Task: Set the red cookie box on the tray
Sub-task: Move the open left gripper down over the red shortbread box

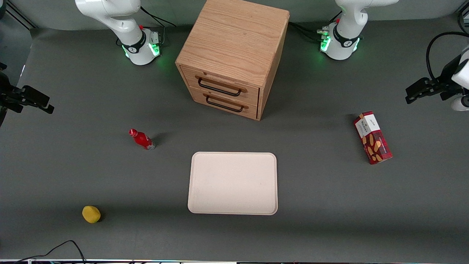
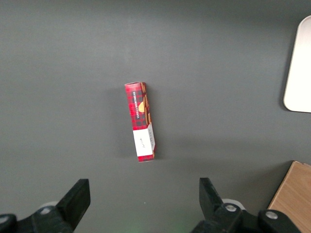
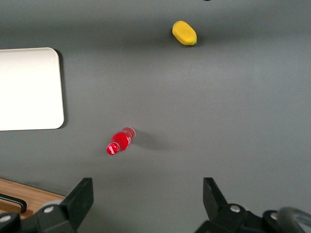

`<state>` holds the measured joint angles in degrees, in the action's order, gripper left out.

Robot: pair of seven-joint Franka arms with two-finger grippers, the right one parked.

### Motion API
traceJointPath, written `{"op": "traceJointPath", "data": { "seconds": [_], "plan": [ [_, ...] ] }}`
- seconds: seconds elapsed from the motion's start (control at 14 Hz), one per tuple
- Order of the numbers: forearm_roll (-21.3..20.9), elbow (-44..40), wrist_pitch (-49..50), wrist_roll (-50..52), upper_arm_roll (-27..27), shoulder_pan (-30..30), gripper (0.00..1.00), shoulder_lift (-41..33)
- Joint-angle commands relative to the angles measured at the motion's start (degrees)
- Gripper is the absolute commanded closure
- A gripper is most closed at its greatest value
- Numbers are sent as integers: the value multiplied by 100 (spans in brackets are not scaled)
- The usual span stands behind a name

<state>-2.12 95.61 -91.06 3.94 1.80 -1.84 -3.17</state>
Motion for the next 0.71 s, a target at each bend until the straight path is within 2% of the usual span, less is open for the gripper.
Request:
{"op": "traceJointPath", "data": {
  "seconds": [0.0,0.29,0.64],
  "plan": [
    [45,377,-498,-508,13,-455,0,27],
    [54,1168,-1201,-508,13,-677,0,27],
    [45,2469,-2722,-377,4,-774,0,71]
  ]
}}
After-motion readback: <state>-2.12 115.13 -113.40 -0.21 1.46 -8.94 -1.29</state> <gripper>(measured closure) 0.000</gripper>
